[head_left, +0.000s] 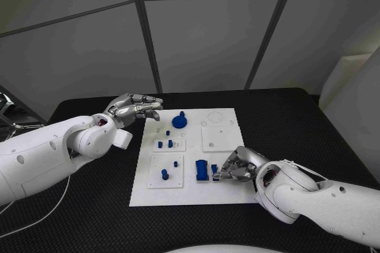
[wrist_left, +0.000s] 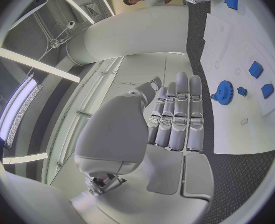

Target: Assemble the parts on the task board

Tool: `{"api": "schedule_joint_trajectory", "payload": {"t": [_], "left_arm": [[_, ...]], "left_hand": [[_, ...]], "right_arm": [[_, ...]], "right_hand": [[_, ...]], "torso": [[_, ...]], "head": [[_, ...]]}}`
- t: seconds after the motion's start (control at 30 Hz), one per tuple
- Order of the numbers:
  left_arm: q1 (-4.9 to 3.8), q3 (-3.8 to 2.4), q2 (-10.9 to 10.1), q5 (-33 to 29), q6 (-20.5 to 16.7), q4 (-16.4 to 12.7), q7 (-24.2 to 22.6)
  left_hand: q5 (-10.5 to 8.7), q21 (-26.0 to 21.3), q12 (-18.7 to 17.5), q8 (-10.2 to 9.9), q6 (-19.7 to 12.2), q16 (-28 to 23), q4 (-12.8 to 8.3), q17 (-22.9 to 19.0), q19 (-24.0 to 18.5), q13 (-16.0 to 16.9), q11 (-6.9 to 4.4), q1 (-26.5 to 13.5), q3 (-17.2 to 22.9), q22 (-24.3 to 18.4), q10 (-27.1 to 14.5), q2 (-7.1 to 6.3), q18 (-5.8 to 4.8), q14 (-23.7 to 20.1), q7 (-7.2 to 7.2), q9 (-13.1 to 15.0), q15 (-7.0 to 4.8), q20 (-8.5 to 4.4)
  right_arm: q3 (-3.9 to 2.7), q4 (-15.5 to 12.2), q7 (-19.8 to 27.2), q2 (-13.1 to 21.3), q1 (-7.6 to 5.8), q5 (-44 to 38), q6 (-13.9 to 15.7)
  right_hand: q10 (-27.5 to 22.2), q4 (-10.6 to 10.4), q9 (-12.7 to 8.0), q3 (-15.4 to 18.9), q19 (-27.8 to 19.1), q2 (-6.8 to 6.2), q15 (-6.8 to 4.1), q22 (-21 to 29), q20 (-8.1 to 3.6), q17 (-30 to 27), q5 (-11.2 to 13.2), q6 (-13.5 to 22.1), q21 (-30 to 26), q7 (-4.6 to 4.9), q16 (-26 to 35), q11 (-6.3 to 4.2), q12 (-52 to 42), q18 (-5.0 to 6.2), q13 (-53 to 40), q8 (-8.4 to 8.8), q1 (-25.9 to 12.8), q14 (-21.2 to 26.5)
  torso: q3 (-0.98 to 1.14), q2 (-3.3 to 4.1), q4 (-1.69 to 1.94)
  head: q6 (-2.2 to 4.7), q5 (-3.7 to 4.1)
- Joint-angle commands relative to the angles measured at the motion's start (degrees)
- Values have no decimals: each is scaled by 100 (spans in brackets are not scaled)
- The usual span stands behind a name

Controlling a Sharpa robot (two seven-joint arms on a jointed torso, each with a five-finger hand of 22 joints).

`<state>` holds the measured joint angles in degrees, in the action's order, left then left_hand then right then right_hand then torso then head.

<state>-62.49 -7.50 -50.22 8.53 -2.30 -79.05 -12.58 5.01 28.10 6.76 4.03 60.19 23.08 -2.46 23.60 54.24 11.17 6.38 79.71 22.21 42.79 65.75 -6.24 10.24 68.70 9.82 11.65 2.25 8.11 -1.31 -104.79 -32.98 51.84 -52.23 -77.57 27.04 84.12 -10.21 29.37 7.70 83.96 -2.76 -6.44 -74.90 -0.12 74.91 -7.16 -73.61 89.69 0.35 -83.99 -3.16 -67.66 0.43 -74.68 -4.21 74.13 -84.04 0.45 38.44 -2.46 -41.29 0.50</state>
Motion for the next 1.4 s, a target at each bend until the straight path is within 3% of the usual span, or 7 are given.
{"api": "schedule_joint_trajectory", "payload": {"t": [0.03, 0.4, 0.67, 0.87, 1.0, 1.23, 1.4], "left_arm": [[-7, -3, 0, -23, 65, -9, -23], [24, 1, 23, -24, 60, -18, -200], [97, 2, 182, -306, -365, 108, -543], [121, 11, 518, -733, -883, 482, -853], [125, 16, 804, -987, -1274, 847, -1050], [127, 16, 1281, -1142, -1669, 1493, -1233], [127, 15, 1465, -1168, -1797, 1709, -1307]], "left_hand": [[12, -33, -33, -30, -27, -32, -25, 0, -2, -9, -2, 25, -4, -9, -29, 46, 10, 30, 4, 7, 14, 20], [-10, -94, -36, -30, -62, -78, 19, 12, -27, -10, 4, -103, -92, -55, -49, -1, 5, 24, -10, 8, 40, 46], [-1, -739, -95, -45, -218, -738, 118, -203, -543, -92, 79, -217, -123, -485, -157, 19, -64, -594, -92, -22, 250, 214], [-11, -1731, -202, -32, -362, -1630, 257, -609, -1125, -429, 75, -270, -87, -1238, -369, 44, -33, -1187, -112, -182, 397, 484], [-31, -2201, -222, -35, -482, -1958, 364, -941, -1330, -696, 47, -307, -197, -1682, -578, 34, 5, -1508, -155, -361, 371, 702], [-79, -2468, -183, -35, -1160, -1993, 764, -1799, -1950, -750, -37, -566, -816, -2423, -1658, 138, -17, -2827, -265, -781, 398, 836], [-70, -2500, -140, -59, -1544, -2029, 951, -2062, -2335, -759, -110, -660, -1058, -2786, -2035, 196, -50, -3442, -286, -816, 386, 846]], "right_arm": [[2, -51, 330, 36, -2, 35, 182], [-191, 289, 2190, 299, -89, 2002, -350], [-254, 1377, 3839, 16, -471, 4444, -899], [-265, 2585, 4565, -562, -704, 5652, -1222], [-271, 3390, 4944, -1036, -802, 6155, -1371], [-276, 4503, 5250, -1728, -860, 6606, -1605], [-277, 4819, 5350, -1938, -875, 6703, -1613]], "right_hand": [[39, -19, 6, 105, 604, -3, -47, -1510, -39, 564, -40, 8, 31, 29, -2, -25, 37, -43, 40, 35, -86, -396], [-347, -75, -78, 301, 261, -172, 107, -969, 94, -166, -16, 701, -793, 234, 544, 166, 875, 169, 581, 54, -219, -207], [-2096, 451, -186, 237, -1772, 209, 422, 1955, 375, -3534, -147, 1097, -5311, 488, 3796, 466, 3893, 966, 2730, 61, 422, 1338], [-2515, 769, -707, 278, -2572, 533, 891, 3088, 793, -4469, -173, 1342, -6878, 743, 5269, 843, 5159, 916, 4264, 69, 803, 2489], [-2578, 1012, -1165, 342, -2931, 680, 1243, 3871, 1083, -5365, -169, 1516, -7790, 716, 6358, 1100, 5868, 883, 5248, 64, 828, 2983], [-2979, 1470, -2198, 637, -3857, 815, 1308, 5439, 1521, -6866, -160, 1949, -8634, 799, 7951, 1083, 6419, 996, 6796, 56, -39, 3038], [-3127, 1569, -2452, 667, -4175, 888, 1297, 5756, 1619, -7127, -168, 2010, -8615, 789, 8056, 1050, 6429, 983, 7093, 65, -298, 3273]], "torso": [[-1, -5, -11], [-26, -83, 7], [-97, -278, 10], [-160, -454, -24], [-168, -507, -63], [-154, -591, -36], [-130, -584, 15]], "head": [[18, -8], [102, 47], [317, 100], [554, 61], [700, 34], [856, -51], [934, -52]]}}
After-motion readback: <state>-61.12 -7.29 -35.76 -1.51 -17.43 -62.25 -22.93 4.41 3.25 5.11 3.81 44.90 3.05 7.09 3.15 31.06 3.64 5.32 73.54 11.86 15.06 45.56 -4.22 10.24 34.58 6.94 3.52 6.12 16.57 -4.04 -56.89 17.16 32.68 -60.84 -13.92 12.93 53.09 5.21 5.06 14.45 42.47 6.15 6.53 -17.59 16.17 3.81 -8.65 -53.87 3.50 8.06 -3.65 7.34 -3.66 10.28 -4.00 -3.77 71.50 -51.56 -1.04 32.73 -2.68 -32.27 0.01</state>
